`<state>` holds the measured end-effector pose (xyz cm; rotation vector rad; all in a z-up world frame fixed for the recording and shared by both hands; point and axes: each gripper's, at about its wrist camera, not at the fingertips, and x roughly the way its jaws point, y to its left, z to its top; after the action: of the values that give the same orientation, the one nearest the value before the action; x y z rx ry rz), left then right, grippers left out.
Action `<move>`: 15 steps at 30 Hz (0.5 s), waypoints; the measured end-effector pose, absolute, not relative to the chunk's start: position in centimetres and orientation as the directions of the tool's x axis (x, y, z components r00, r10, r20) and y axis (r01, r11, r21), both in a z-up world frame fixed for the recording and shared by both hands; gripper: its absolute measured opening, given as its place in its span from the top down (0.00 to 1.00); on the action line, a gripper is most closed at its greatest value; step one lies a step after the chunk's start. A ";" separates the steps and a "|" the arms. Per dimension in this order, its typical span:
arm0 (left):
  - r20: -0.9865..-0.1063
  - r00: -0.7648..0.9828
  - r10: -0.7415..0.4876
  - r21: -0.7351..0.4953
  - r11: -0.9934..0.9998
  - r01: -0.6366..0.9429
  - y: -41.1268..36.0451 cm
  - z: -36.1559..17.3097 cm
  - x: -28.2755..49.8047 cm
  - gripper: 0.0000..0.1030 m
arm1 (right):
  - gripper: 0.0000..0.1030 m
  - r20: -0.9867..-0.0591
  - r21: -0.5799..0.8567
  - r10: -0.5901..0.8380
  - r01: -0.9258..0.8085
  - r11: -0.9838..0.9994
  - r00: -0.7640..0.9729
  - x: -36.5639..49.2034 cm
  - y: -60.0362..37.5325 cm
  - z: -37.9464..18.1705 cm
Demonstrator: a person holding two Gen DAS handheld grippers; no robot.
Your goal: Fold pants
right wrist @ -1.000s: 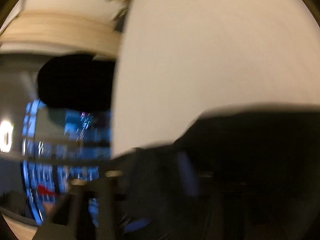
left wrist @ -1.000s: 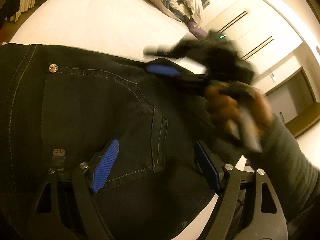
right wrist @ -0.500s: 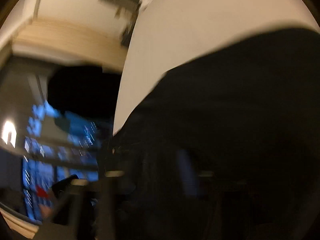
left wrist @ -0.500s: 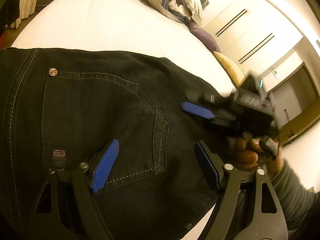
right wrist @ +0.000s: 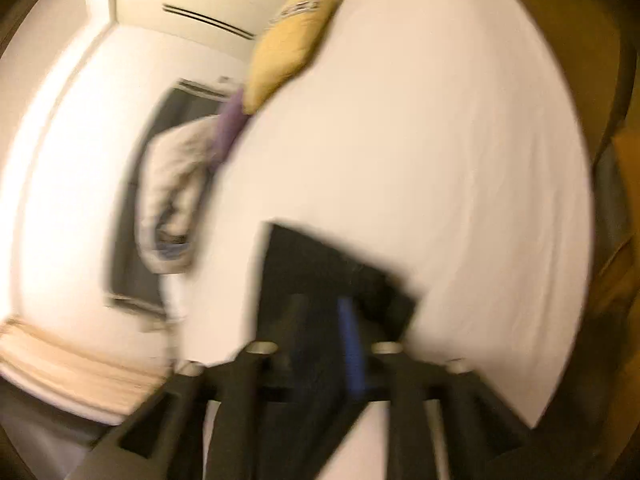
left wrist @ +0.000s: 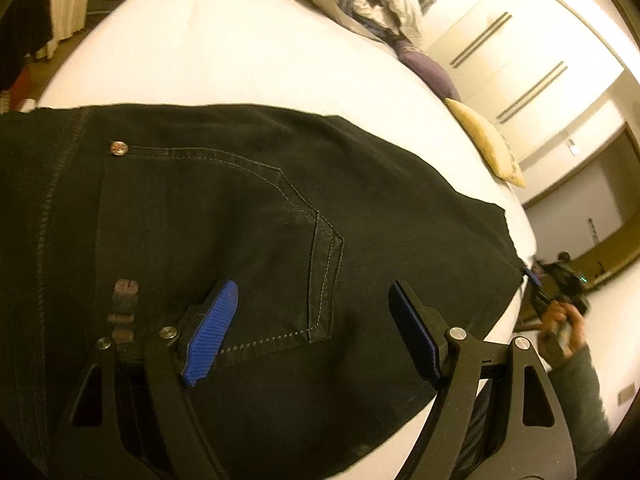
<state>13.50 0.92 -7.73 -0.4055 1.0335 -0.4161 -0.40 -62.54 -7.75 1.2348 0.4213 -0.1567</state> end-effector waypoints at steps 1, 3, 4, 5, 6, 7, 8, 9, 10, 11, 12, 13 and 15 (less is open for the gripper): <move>-0.727 0.456 -0.513 -0.508 0.849 0.146 0.5 -7.0 13.4 0.25 | 0.41 -0.363 0.891 0.164 0.290 0.349 0.917 0.8 -60.1 -7.5; -0.715 0.469 -0.518 -0.501 0.848 0.172 -0.8 -5.7 13.5 0.25 | 0.40 -0.365 0.891 0.303 0.235 0.389 0.880 3.2 -56.6 -7.6; -0.712 0.466 -0.525 -0.495 0.846 0.197 -1.9 -4.9 13.8 0.25 | 0.40 -0.375 0.891 0.338 0.235 0.389 0.863 4.1 -56.0 -8.1; -0.713 0.460 -0.529 -0.487 0.846 0.217 -2.8 -4.4 14.1 0.25 | 0.40 -0.394 0.888 0.371 0.245 0.388 0.841 5.1 -55.0 -9.1; -0.716 0.455 -0.530 -0.476 0.847 0.237 -4.1 -4.0 14.6 0.25 | 0.42 -0.430 0.875 0.368 0.279 0.397 0.824 5.4 -55.2 -10.2; -0.718 0.448 -0.532 -0.472 0.846 0.249 -5.0 -3.9 15.0 0.25 | 0.58 -0.448 0.867 0.355 0.300 0.399 0.821 5.7 -55.6 -10.9; -0.722 0.433 -0.540 -0.473 0.842 0.261 -5.9 -4.0 15.5 0.25 | 0.71 -0.458 0.863 0.339 0.320 0.390 0.822 5.0 -56.6 -11.7; -0.731 0.407 -0.547 -0.477 0.837 0.268 -6.9 -4.4 16.0 0.25 | 0.96 -0.477 0.858 0.307 0.360 0.367 0.823 3.7 -58.7 -12.6; -0.746 0.377 -0.548 -0.483 0.836 0.260 -7.7 -5.3 16.5 0.25 | 1.00 -0.483 0.858 0.275 0.386 0.338 0.831 2.7 -60.2 -13.0; -0.762 0.344 -0.549 -0.492 0.836 0.245 -8.2 -6.3 16.7 0.25 | 1.00 -0.462 0.872 0.246 0.386 0.303 0.852 0.3 -61.1 -13.8; -0.776 0.309 -0.549 -0.501 0.835 0.227 -8.7 -7.5 16.8 0.25 | 1.00 -0.459 0.874 0.199 0.400 0.276 0.866 -1.6 -62.3 -13.5; -0.776 0.314 -0.548 -0.497 0.836 0.231 -8.8 -8.2 16.4 0.25 | 1.00 -0.484 0.856 0.126 0.438 0.274 0.866 -3.5 -63.7 -12.8; -0.775 0.335 -0.536 -0.469 0.843 0.263 -9.2 -8.1 15.5 0.25 | 0.84 -0.491 0.846 0.025 0.470 0.250 0.871 -6.5 -66.3 -11.4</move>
<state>15.53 -9.24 -8.14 -0.2807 1.1141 -0.5296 -6.46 -66.33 -11.44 1.2935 0.4524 -0.3177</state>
